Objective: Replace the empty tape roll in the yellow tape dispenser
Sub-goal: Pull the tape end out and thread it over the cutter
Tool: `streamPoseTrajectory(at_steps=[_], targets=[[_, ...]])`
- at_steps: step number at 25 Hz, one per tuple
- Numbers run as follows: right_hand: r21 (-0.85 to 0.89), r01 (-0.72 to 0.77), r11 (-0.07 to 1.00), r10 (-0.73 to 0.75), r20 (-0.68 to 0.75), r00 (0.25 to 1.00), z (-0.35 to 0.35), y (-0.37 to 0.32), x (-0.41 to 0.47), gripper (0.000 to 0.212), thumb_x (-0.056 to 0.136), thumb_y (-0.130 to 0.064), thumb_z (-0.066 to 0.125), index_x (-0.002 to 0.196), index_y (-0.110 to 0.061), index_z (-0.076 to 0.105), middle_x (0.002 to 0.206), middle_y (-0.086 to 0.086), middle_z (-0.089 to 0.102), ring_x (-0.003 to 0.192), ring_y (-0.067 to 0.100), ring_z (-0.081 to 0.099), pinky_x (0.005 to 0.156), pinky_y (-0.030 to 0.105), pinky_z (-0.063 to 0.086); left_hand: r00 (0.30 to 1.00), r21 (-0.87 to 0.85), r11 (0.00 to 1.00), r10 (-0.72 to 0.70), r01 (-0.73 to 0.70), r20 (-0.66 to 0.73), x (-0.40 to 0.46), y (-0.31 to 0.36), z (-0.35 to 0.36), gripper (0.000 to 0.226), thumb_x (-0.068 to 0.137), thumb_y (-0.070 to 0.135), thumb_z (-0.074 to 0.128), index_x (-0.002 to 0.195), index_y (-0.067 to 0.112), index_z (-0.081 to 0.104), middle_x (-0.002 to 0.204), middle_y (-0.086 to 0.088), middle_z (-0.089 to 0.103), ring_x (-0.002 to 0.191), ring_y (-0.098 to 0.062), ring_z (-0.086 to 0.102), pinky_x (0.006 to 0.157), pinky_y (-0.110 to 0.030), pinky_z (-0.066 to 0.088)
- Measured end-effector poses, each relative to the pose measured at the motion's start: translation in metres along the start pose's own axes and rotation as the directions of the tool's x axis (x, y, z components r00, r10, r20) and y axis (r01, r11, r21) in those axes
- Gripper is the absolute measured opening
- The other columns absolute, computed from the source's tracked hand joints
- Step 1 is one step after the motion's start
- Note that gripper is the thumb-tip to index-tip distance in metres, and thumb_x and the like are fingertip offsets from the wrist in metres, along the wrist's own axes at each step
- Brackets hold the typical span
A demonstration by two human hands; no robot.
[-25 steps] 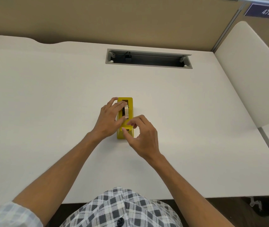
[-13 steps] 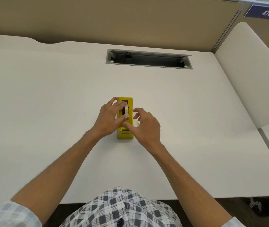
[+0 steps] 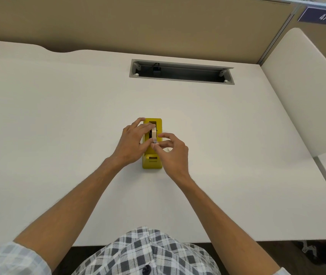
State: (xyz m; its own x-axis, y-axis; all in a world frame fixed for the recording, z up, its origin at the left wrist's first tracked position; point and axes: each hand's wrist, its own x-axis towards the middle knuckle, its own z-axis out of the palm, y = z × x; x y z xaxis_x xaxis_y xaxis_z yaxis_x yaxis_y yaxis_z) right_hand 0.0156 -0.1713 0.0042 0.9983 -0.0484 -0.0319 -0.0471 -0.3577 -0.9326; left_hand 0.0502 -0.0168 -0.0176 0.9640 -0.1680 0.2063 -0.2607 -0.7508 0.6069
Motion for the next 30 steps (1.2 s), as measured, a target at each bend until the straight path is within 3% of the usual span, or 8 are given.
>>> streamPoseTrajectory(at_steps=[3,6,14,17,20,24,27,30], targets=[[0.051,0.022,0.998,-0.023,0.001,1.000,-0.005,-0.004,-0.003,0.014,0.082,-0.031,0.075,0.095,-0.030,0.069,0.077,-0.012,0.074,0.081,-0.003,0.067,0.066,0.012,0.047,1.000,-0.003,1.000,0.014,-0.014,-0.008,-0.001,-0.001,0.000,0.041,0.093,0.031,0.056,0.132,0.016,0.055,0.137,0.003,0.055,0.141,-0.016,0.028,0.109,-0.044,0.026],[0.072,0.052,0.996,-0.053,0.009,0.999,-0.008,-0.009,-0.005,0.012,0.084,-0.030,0.074,0.094,-0.026,0.072,0.076,-0.011,0.074,0.082,-0.001,0.067,0.064,0.005,0.041,1.000,-0.018,1.000,0.021,-0.021,-0.023,-0.003,0.001,-0.001,0.045,0.089,0.036,0.053,0.128,0.015,0.058,0.134,0.003,0.058,0.140,-0.017,0.031,0.107,-0.045,0.030],[0.070,0.077,0.995,-0.076,-0.016,0.997,-0.015,-0.022,-0.007,0.011,0.086,-0.029,0.071,0.097,-0.027,0.072,0.073,-0.009,0.075,0.078,0.002,0.068,0.064,0.009,0.041,0.998,-0.085,0.996,0.010,-0.015,-0.066,-0.005,0.005,0.000,0.035,0.087,0.031,0.065,0.120,0.018,0.061,0.133,0.001,0.057,0.139,-0.017,0.033,0.102,-0.044,0.038],[0.091,0.091,0.992,-0.089,-0.019,0.996,-0.017,-0.027,-0.004,0.010,0.087,-0.024,0.070,0.096,-0.027,0.071,0.070,-0.012,0.074,0.080,0.001,0.068,0.069,0.018,0.046,0.997,-0.149,0.988,-0.049,0.040,-0.055,-0.005,0.008,0.000,0.041,0.086,0.044,0.060,0.120,0.021,0.059,0.133,0.000,0.054,0.128,-0.020,0.047,0.097,-0.039,0.043],[0.114,0.112,0.987,-0.112,-0.006,0.994,-0.018,-0.033,0.003,0.010,0.087,-0.020,0.070,0.093,-0.028,0.070,0.067,-0.015,0.072,0.078,-0.002,0.068,0.066,0.011,0.045,0.995,-0.143,0.986,-0.092,0.088,-0.023,-0.004,0.008,0.001,0.044,0.084,0.038,0.064,0.125,0.025,0.057,0.138,-0.001,0.049,0.119,-0.024,0.052,0.096,-0.033,0.041],[0.118,0.123,0.985,-0.125,0.007,0.992,-0.018,-0.042,0.020,0.010,0.085,-0.020,0.071,0.094,-0.025,0.070,0.071,-0.008,0.075,0.080,-0.001,0.069,0.072,0.015,0.047,0.994,-0.149,0.983,-0.108,0.107,0.001,-0.003,0.005,0.000,0.046,0.082,0.029,0.071,0.126,0.027,0.056,0.141,-0.003,0.047,0.122,-0.025,0.050,0.101,-0.043,0.043],[0.026,0.126,0.992,-0.126,-0.008,0.992,-0.017,-0.044,0.031,0.009,0.085,-0.025,0.068,0.094,-0.026,0.071,0.074,-0.008,0.075,0.080,0.001,0.069,0.072,0.020,0.048,0.996,-0.156,0.983,-0.095,0.093,-0.004,-0.004,0.005,0.000,0.047,0.081,0.030,0.072,0.125,0.030,0.056,0.140,-0.001,0.047,0.122,-0.024,0.051,0.100,-0.041,0.043],[-0.236,0.067,0.969,-0.074,-0.017,0.997,-0.017,-0.034,0.032,0.014,0.083,-0.038,0.064,0.087,-0.027,0.071,0.075,-0.013,0.070,0.074,0.003,0.065,0.064,0.024,0.049,0.995,-0.153,0.983,-0.102,0.100,-0.005,-0.004,0.004,-0.001,0.044,0.082,0.031,0.072,0.123,0.029,0.057,0.141,-0.001,0.047,0.122,-0.023,0.051,0.099,-0.037,0.042]])
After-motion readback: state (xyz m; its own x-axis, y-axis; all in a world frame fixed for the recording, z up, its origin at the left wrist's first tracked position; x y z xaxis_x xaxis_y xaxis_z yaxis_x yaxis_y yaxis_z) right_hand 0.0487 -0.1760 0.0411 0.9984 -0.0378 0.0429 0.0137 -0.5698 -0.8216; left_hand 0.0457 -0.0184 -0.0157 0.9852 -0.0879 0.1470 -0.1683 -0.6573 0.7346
